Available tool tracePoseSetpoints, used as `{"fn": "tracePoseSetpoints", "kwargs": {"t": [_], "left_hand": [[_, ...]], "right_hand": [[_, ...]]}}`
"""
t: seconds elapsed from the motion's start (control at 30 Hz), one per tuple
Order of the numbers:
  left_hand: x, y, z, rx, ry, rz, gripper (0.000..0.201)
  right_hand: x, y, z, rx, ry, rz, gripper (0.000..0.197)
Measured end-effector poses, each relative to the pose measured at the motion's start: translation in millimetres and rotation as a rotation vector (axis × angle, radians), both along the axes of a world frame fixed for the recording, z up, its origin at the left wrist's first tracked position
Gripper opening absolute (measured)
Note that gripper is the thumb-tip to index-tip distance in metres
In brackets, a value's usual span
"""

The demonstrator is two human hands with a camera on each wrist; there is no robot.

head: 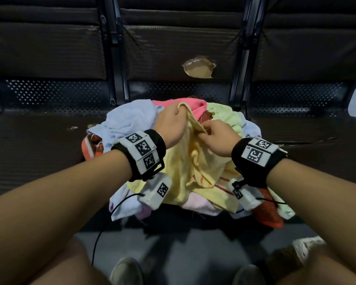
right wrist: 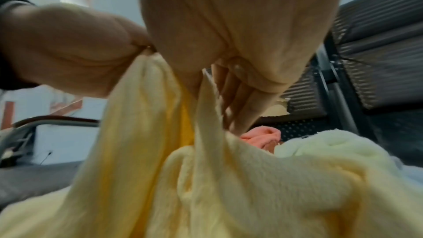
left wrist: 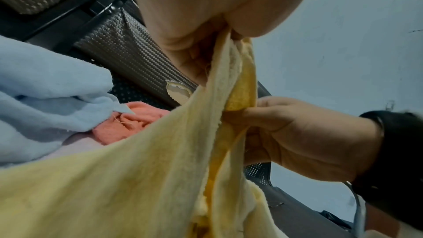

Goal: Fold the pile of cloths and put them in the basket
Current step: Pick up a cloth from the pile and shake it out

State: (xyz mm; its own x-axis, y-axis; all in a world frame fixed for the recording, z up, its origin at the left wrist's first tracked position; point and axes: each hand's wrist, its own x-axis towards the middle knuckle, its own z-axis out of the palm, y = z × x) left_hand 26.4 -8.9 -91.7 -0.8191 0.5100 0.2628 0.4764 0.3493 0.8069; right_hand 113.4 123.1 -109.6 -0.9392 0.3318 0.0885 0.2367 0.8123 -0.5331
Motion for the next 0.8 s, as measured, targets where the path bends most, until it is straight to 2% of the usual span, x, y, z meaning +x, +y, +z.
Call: {"fn": "tracePoseSetpoints", "kwargs": {"t": [0.07, 0.17, 0.27, 0.3, 0.37, 0.47, 0.6, 0.67, 0.73, 0.8], "left_hand": [[-2.7, -6.9, 2.2, 0.045, -0.058, 0.024, 0.032], [-4.8, -18.2, 2.7, 0.048, -0.118, -0.042, 0.017], [-0.6, -25.1, 2.3, -0.093, -0.046, -0.188, 0.010], [2.0, -26.6, 2.8, -0.146, -0.041, -0.222, 0.016], [0.4, -28.1, 2.6, -0.177, -0.073, -0.201, 0.020], [-9.6, -30.2, 8.8, -0.054, -0.164, -0.025, 0.023], [-16.1, -34.6, 25.6, 0.306, -0.510, 0.056, 0.034], [-19.0, -36.2, 28.5, 0.434, -0.548, 0.098, 0.032], [-26.9, -38.6, 26.8, 0.530, -0.562, 0.147, 0.028], [-37.0, -41.7, 21.2, 0.516, -0.542, 0.112, 0.035]], "right_hand": [[2.5, 9.3, 2.0, -0.081, 0.040, -0.052, 0.023], [4.9, 12.2, 9.1, -0.188, 0.183, -0.118, 0.025], [4.1, 0.5, 18.2, -0.187, 0.261, -0.037, 0.019], [3.7, -3.6, 20.9, -0.167, 0.276, -0.002, 0.016], [5.5, -9.0, 24.5, -0.133, 0.312, 0.049, 0.014], [13.8, -11.2, 20.8, -0.129, 0.281, 0.127, 0.018], [27.7, -3.6, 10.5, 0.016, 0.065, 0.171, 0.030], [32.4, 1.8, 10.3, 0.035, 0.026, 0.145, 0.033], [35.6, 3.5, 12.3, 0.013, 0.071, 0.157, 0.035], [36.7, 0.5, 17.2, 0.016, 0.161, 0.212, 0.039]]}}
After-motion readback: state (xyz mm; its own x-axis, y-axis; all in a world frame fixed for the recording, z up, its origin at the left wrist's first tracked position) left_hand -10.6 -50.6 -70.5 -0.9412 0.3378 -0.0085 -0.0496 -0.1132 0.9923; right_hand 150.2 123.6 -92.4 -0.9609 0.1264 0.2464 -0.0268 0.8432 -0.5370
